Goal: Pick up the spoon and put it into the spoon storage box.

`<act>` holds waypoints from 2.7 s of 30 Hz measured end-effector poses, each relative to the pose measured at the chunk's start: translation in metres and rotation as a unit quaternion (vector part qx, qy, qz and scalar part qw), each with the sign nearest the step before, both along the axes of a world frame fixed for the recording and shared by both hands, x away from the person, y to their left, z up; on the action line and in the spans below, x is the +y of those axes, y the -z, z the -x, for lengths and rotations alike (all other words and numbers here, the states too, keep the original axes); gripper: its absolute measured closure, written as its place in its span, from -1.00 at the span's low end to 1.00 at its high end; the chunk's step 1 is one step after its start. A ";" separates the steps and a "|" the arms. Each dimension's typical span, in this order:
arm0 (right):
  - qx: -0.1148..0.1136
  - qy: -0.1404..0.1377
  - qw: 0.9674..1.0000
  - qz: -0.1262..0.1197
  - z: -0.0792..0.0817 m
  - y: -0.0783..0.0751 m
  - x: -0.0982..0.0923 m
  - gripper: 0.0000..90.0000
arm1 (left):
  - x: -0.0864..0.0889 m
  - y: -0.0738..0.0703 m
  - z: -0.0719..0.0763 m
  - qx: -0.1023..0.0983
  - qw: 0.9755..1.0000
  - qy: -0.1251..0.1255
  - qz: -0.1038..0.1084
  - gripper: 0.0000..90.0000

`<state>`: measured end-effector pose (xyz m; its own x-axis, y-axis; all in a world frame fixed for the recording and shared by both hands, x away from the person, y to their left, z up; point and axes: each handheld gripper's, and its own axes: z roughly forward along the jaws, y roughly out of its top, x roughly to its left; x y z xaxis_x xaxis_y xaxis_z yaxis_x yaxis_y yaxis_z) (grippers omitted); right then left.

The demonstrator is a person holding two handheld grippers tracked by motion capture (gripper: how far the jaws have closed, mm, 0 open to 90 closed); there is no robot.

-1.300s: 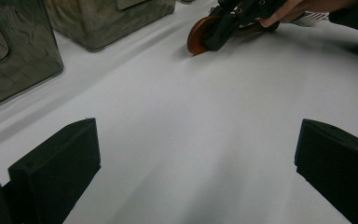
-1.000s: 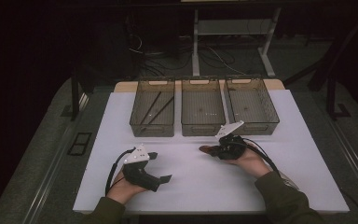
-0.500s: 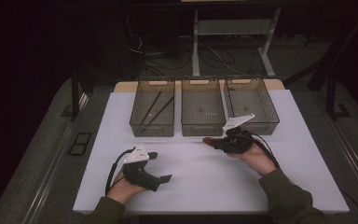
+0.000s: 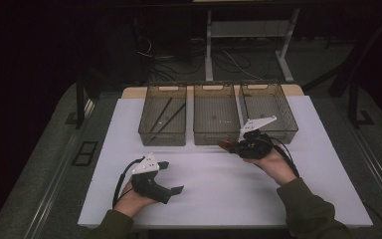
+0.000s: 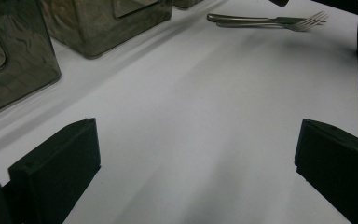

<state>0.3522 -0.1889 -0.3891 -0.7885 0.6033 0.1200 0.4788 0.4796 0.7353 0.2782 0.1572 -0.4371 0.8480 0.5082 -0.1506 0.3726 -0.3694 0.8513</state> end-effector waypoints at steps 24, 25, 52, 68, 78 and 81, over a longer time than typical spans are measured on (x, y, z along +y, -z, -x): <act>-0.006 0.032 0.999 -0.021 -0.035 -0.032 0.008 0.77 | 0.001 0.000 0.000 -0.010 1.000 0.008 0.002 -1.00; -0.007 0.033 0.999 -0.021 -0.038 -0.033 0.009 0.77 | 0.001 0.000 0.000 -0.010 1.000 0.008 0.003 -1.00; -0.001 0.086 0.996 -0.013 -0.112 -0.049 0.043 0.77 | 0.001 -0.002 0.000 -0.012 1.000 0.009 0.009 -1.00; 0.001 0.097 0.995 -0.028 -0.141 -0.036 0.066 0.77 | 0.000 -0.002 -0.001 -0.012 1.000 0.010 0.012 -1.00; 0.014 0.105 0.994 -0.020 -0.146 -0.019 0.069 0.77 | -0.001 -0.002 0.000 -0.012 1.000 0.013 0.007 -1.00; 0.018 0.105 0.994 -0.014 -0.147 -0.015 0.070 0.77 | -0.001 -0.002 0.000 -0.013 1.000 0.013 0.007 -1.00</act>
<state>0.4994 -0.1193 -0.3741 -0.6402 0.7504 0.1647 0.5925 0.3458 0.7276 0.2782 0.1561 -0.4352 0.8650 0.4833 -0.1349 0.3399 -0.3667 0.8660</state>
